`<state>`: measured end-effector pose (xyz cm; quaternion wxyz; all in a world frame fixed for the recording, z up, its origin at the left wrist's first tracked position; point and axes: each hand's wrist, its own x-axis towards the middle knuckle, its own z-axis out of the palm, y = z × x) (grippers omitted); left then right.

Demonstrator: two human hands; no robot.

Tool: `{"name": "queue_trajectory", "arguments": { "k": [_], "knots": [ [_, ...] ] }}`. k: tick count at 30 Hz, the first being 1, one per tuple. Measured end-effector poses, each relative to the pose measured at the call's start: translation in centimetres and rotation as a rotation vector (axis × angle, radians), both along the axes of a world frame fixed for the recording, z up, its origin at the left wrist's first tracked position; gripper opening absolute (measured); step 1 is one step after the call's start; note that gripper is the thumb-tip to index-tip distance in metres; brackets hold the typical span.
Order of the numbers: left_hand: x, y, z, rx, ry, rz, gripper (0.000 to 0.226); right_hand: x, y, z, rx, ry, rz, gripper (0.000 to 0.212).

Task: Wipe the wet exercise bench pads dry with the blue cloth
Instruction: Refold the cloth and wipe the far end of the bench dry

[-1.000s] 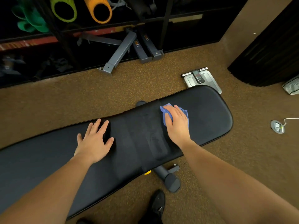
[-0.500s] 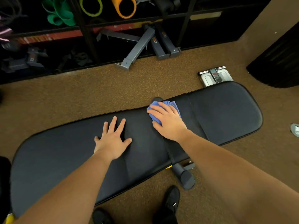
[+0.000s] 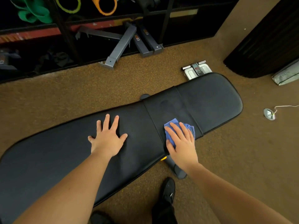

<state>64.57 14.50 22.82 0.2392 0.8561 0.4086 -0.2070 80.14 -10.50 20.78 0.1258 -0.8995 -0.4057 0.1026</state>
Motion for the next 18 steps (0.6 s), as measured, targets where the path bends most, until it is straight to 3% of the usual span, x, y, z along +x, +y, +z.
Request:
{"name": "queue_trajectory", "arguments": {
  "k": [3,6,12,18],
  "knots": [
    [-0.1,0.0,-0.3,0.015,-0.017,-0.013,0.078,0.4,-1.5,-0.2,-0.010,-0.034,0.107,0.054],
    [-0.4,0.1,-0.4,0.029,-0.027,-0.027,0.077,3.6,-1.0,0.2,-0.010,-0.068,0.032,0.057],
    [-0.9,0.0,-0.4,0.013,-0.074,-0.029,0.077,8.2,9.4,0.4,0.009,-0.041,-0.075,0.054],
    [-3.2,1.1,-0.2,0.039,-0.119,0.034,0.070,6.4,19.0,0.0,-0.067,0.019,0.269,0.062]
  ]
}}
